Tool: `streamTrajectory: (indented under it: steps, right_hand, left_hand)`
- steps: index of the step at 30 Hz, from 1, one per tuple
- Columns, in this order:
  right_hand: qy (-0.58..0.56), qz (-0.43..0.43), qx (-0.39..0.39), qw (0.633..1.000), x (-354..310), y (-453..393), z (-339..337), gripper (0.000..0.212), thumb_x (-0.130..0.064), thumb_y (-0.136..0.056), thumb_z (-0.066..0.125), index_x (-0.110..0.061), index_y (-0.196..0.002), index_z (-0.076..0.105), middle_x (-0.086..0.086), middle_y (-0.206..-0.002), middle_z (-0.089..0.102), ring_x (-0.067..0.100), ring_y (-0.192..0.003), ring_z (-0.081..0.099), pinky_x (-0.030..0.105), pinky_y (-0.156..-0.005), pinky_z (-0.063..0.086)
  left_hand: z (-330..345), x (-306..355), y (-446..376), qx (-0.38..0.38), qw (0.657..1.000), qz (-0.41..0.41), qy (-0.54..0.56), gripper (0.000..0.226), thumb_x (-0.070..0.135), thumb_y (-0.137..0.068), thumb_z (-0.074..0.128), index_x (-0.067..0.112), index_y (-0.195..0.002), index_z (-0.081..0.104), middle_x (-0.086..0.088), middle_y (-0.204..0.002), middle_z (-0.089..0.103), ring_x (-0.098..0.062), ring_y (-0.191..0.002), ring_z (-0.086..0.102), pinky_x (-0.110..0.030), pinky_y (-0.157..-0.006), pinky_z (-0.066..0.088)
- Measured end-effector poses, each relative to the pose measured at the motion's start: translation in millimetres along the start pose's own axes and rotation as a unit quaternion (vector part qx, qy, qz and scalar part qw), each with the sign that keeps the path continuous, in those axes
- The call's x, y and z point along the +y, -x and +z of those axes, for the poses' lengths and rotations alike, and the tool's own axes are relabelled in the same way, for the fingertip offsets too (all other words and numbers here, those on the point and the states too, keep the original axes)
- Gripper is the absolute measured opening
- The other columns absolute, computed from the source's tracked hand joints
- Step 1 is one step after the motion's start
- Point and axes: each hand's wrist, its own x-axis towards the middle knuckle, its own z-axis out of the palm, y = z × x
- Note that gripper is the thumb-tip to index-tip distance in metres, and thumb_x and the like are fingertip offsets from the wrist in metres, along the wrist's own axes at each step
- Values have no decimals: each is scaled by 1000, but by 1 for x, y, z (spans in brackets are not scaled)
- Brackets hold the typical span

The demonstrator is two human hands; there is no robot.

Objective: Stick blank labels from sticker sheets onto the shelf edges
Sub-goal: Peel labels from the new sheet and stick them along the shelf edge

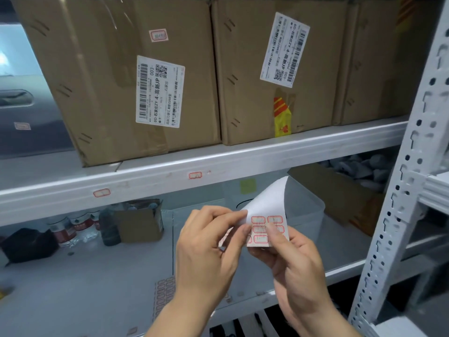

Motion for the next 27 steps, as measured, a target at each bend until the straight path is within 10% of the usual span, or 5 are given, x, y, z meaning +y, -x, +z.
streamTrajectory:
  steps: [27]
  right_hand:
    - [112,-82,-28,990,-3,-4,5,35,-39,-88,67,-9,-97,83,17,-97,81,24,-100,75,35,-90,60]
  left_hand:
    - [-1,5,-1,-1,983,-134,125,10,30,-86,79,30,-96,83,18,-94,77,-9,-91,75,-30,-77,60]
